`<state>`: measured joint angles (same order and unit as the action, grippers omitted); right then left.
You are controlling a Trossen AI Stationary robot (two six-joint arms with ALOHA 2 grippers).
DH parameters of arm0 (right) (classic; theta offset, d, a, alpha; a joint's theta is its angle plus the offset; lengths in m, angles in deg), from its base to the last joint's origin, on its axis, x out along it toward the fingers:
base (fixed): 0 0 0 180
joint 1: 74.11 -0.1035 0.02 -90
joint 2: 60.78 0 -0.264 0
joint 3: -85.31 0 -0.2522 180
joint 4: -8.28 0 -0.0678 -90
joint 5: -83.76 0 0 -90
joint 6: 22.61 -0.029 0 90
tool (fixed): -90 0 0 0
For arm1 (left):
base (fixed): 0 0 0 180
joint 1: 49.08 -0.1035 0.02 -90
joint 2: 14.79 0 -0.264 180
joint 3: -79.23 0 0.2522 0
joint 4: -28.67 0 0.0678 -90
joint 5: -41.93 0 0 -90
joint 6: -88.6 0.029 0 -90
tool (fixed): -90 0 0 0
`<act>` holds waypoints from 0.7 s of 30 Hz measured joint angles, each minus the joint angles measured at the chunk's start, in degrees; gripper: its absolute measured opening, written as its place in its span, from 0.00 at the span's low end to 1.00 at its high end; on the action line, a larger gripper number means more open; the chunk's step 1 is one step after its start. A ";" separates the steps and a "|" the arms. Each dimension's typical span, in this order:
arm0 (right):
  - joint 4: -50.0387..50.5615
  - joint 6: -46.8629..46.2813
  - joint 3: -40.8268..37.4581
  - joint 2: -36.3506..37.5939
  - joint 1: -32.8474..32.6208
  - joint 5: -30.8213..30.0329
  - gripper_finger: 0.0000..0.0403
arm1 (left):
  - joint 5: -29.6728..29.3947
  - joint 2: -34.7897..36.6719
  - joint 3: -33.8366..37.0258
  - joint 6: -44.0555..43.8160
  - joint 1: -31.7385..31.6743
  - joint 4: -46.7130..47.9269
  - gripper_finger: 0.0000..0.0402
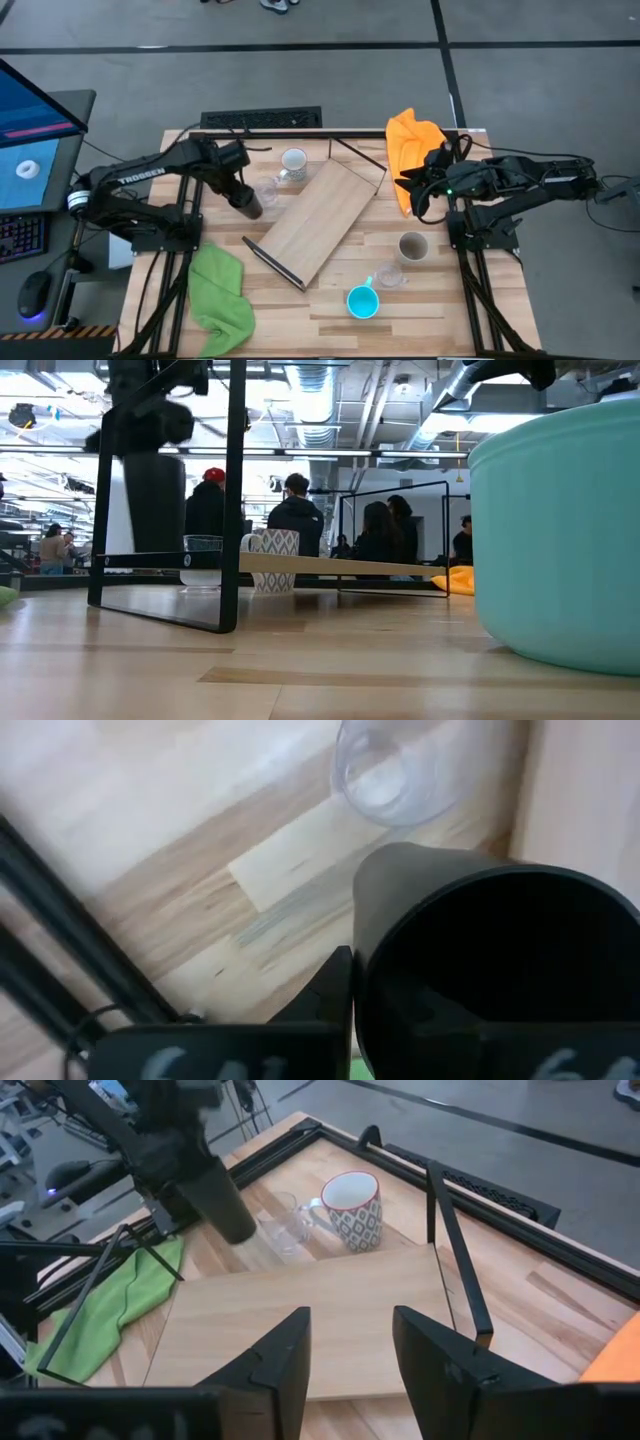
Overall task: Stack small to large cups/mugs on shelf
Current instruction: Put the black cup on the shelf
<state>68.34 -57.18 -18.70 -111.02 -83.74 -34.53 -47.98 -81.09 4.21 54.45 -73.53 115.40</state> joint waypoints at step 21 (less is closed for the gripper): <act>0.00 0.33 0.00 0.00 -0.02 0.17 0.41 | -2.11 -10.84 -19.75 -15.73 25.48 4.93 0.00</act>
<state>68.34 -56.85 -18.70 -111.02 -83.76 -34.36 -50.09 -91.94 -15.54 38.72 -48.05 120.33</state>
